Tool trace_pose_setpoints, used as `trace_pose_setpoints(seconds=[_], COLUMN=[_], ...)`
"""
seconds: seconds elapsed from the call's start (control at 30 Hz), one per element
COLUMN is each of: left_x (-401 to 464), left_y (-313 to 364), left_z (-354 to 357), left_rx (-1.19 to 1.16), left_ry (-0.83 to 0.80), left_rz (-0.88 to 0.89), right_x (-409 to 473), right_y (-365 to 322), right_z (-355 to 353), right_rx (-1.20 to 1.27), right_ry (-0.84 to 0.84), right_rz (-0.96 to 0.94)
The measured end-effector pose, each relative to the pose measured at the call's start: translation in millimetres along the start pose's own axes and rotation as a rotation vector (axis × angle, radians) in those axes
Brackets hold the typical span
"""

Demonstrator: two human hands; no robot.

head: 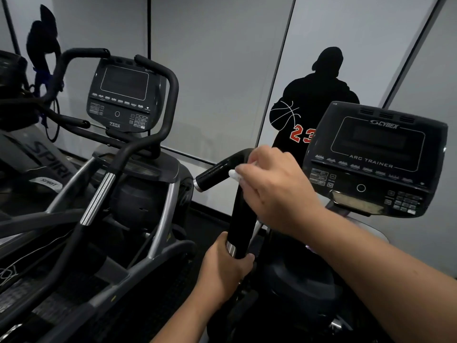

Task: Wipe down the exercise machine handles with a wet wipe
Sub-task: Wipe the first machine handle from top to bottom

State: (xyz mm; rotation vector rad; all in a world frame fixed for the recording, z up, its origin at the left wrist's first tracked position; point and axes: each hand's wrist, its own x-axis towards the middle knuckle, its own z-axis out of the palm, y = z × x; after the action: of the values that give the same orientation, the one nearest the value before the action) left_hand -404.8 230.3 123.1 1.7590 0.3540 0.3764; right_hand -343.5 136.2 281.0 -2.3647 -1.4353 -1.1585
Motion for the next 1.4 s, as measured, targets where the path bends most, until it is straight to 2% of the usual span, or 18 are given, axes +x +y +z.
trace_pose_setpoints(seconds=[0.07, 0.17, 0.33, 0.43, 0.5, 0.67, 0.73, 0.83, 0.93, 1.0, 1.07, 1.17, 1.27, 1.3, 1.33, 1.4], left_x=[1, 1, -1, -1, 0, 1, 2, 2, 2, 1, 1, 4, 12, 16, 22, 42], left_y=[0, -1, -4, -5, -6, -5, -6, -9, -10, -8, -5, -1, 6, 8, 11, 15], left_z=[0, 1, -1, 0, 0, 0, -1, -2, -2, -3, -3, -17, -48, -58, -67, -78], left_rx=[-0.007, -0.051, -0.078, -0.091, -0.108, -0.167, -0.161, -0.133, -0.117, -0.122, -0.123, -0.093, -0.116, -0.16, -0.185, -0.147], left_ry=[0.01, -0.004, -0.037, -0.032, -0.038, -0.03, -0.046, -0.052, -0.058, -0.07, -0.078, -0.209, -0.484, -0.502, -0.457, -0.233], left_rz=[-0.005, -0.04, -0.003, 0.015, 0.021, -0.018, -0.001, 0.033, 0.035, 0.03, 0.023, -0.008, -0.037, -0.037, -0.025, -0.003], right_x=[-6, 10, 56, 60, 47, 11, 22, 47, 51, 40, 25, 12, 25, 30, 33, 34], right_y=[-1, 9, 39, 45, 39, 23, 30, 47, 56, 49, 39, 27, 38, 43, 46, 45], right_z=[1, -1, 9, 14, 10, -3, 0, 12, 23, 19, 13, 10, 18, 20, 21, 22], right_rx=[0.005, 0.067, 0.273, 0.369, 0.35, 0.255, 0.3, 0.404, 0.604, 0.665, 0.644, 0.609, 0.751, 0.799, 0.837, 0.847], right_ry=[0.015, 0.006, -0.134, -0.135, -0.104, 0.011, -0.023, -0.118, -0.105, -0.056, 0.022, 0.094, 0.054, 0.036, 0.023, 0.02], right_rz=[-0.038, 0.013, 0.358, 0.495, 0.433, 0.109, 0.186, 0.446, 0.648, 0.676, 0.62, 0.522, 0.675, 0.726, 0.757, 0.769])
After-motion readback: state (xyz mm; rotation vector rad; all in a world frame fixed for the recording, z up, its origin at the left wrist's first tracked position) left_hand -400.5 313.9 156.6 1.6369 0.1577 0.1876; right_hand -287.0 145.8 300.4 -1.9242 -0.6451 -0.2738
